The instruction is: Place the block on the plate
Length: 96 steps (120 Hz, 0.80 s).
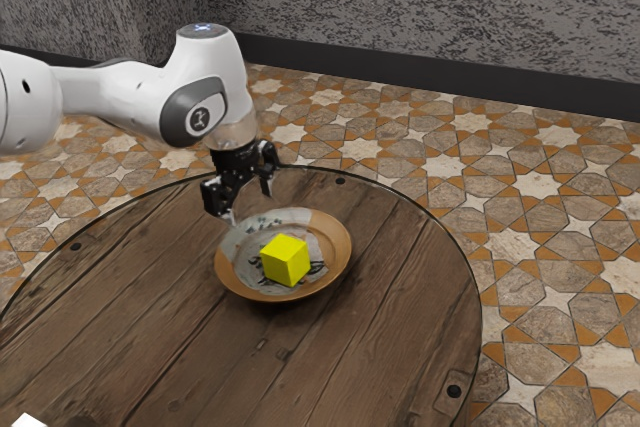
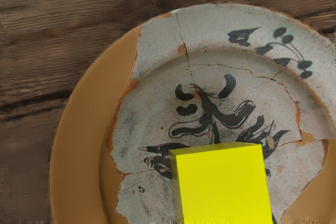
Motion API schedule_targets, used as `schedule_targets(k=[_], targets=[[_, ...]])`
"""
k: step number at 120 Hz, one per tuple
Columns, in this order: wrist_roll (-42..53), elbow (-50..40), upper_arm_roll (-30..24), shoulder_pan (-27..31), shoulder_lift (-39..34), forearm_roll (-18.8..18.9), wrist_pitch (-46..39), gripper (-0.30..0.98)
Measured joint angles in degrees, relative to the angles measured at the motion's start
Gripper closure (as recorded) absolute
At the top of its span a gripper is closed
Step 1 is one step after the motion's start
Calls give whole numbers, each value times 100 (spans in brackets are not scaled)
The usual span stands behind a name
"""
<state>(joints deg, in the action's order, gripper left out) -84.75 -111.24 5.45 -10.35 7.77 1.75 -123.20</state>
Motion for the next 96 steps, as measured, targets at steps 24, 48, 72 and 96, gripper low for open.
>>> schedule_targets(k=[24,48,72,96], targets=[[2002,43,-860,906,-335,7,490,1],[4096,917,-1065,1156,-437,1,1164,1],[5623,1466,-1043,1210,-625,-7,2012,0],[6722,1857,-1029,1403,-652,12,2643,0]])
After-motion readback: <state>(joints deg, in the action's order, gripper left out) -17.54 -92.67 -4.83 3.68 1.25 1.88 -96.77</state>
